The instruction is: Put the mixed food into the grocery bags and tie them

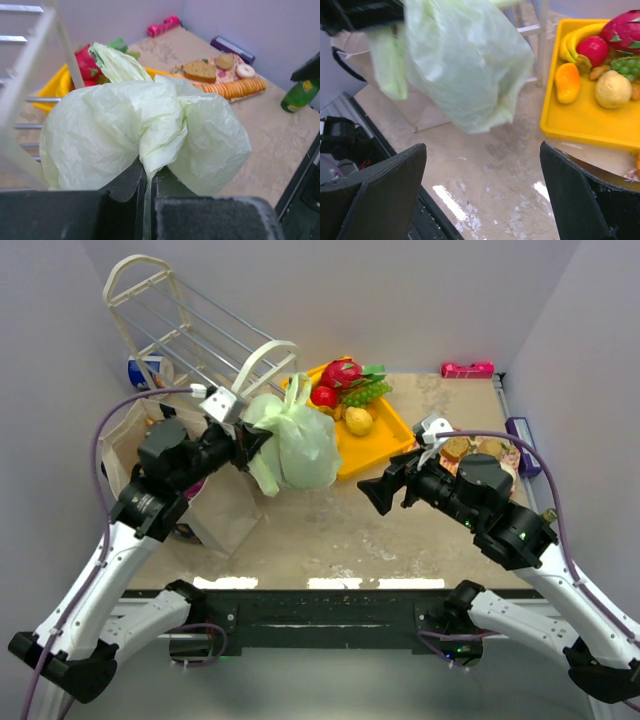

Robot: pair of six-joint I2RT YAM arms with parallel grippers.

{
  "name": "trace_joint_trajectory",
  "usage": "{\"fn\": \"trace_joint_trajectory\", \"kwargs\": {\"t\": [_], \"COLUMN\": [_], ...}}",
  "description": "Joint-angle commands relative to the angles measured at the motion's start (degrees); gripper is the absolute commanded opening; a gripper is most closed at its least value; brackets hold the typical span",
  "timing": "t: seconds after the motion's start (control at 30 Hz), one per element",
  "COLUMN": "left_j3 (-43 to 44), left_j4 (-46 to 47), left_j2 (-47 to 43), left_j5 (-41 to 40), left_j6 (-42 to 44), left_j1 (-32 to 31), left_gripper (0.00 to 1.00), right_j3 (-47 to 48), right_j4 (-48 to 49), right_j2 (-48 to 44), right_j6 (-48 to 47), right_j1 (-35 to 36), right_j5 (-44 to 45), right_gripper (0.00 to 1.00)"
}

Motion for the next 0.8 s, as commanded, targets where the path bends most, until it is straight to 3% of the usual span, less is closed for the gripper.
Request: {"fn": "trace_joint_trajectory", "kwargs": {"t": [0.0,0.23,0.47,0.63,0.77], "left_j3": [9.42,17.86,19.45,19.45,19.11], "left_j4": [0.60,-4.68,-8.37,-8.47,-6.98], "left_j2": [-2.72,-2.63,-4.65,-3.69,-2.89], "left_j5": [-8.42,-21.61,-39.28,-42.98,-40.18], "left_j6": [4.49,4.33,9.16,9.08,8.29], "left_j1": [1.45,4.79,4.79,4.79,4.79], "left_gripper": [0.00,0.00,0.00,0.00,0.00], "right_j3": [0.27,-0.96,-2.19,-2.45,-2.45], "right_j4": [-2.05,-4.69,-5.31,-5.13,-5.40], "right_j2": [-1.00,-1.09,-2.23,-1.79,-1.79], "right_j6": [0.97,2.73,3.87,4.49,4.84], "right_j1": [0.24,0.24,0.24,0.24,0.24], "right_j5": [8.89,16.45,17.60,17.78,17.77], "right_gripper": [0.99,0.99,0.99,0.99,0.99]}}
